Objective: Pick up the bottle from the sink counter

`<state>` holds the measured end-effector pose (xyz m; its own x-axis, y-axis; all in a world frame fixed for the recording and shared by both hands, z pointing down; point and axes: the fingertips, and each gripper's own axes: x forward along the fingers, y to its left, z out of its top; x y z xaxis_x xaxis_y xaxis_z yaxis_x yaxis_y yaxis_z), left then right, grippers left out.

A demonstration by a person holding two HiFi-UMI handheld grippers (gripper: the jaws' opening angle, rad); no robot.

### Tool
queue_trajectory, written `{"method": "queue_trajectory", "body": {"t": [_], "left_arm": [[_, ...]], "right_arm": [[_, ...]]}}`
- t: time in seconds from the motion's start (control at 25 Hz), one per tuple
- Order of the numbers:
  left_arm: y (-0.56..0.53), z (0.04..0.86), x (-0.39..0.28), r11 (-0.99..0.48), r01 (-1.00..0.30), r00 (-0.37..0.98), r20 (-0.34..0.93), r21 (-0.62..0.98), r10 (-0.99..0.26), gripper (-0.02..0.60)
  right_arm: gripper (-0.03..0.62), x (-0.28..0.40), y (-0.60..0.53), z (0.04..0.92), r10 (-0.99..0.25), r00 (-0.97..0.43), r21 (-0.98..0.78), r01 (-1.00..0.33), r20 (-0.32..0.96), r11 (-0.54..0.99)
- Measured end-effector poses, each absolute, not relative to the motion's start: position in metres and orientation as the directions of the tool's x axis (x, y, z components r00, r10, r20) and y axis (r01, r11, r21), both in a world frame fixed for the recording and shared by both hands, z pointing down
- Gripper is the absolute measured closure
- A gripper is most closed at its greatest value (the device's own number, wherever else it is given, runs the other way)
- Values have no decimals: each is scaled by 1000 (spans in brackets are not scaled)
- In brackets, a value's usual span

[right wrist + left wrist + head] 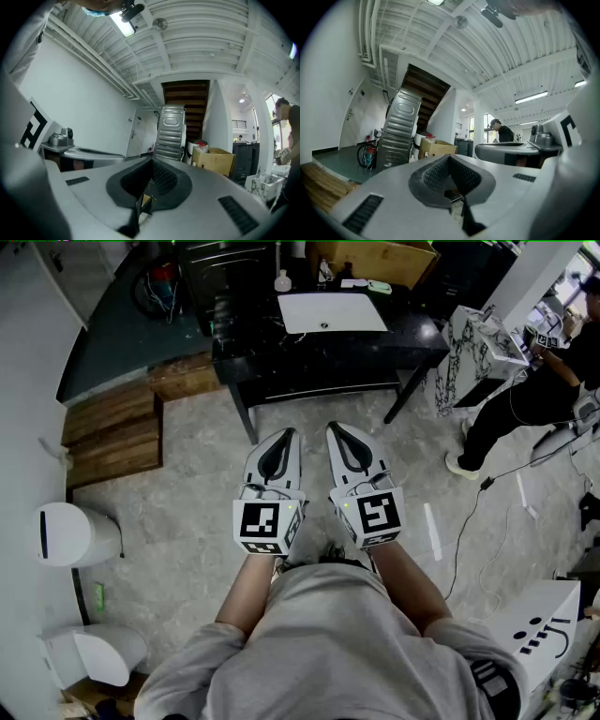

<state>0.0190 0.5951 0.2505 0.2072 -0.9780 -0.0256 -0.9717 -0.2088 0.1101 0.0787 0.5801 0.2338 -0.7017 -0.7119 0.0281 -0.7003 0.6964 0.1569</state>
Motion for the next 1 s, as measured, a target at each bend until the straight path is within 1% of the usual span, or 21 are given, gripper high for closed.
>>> {"method": "queue_trajectory", "body": {"t": [0.12,0.28,0.4,0.68,1.0], "left_arm": [[603,254,6,-200,-974,199,-20,104,-980,569],[616,263,-18,-190,-976,191,5,108,-982,569],[625,276,-39,-171,-978,176,35,121,-984,569],[624,293,-62,-138,-981,147,63,133,-987,569],[572,303,-76,-144,-982,156,97,120,-983,569]], "right_arm": [[585,68,587,240,-705,-708,150,-694,35,704],[585,51,604,243,-652,-758,100,-649,-8,754],[585,40,608,252,-648,-761,114,-644,0,757],[585,45,579,248,-699,-715,114,-696,-16,709],[585,12,521,265,-656,-755,57,-656,-24,753]]}}
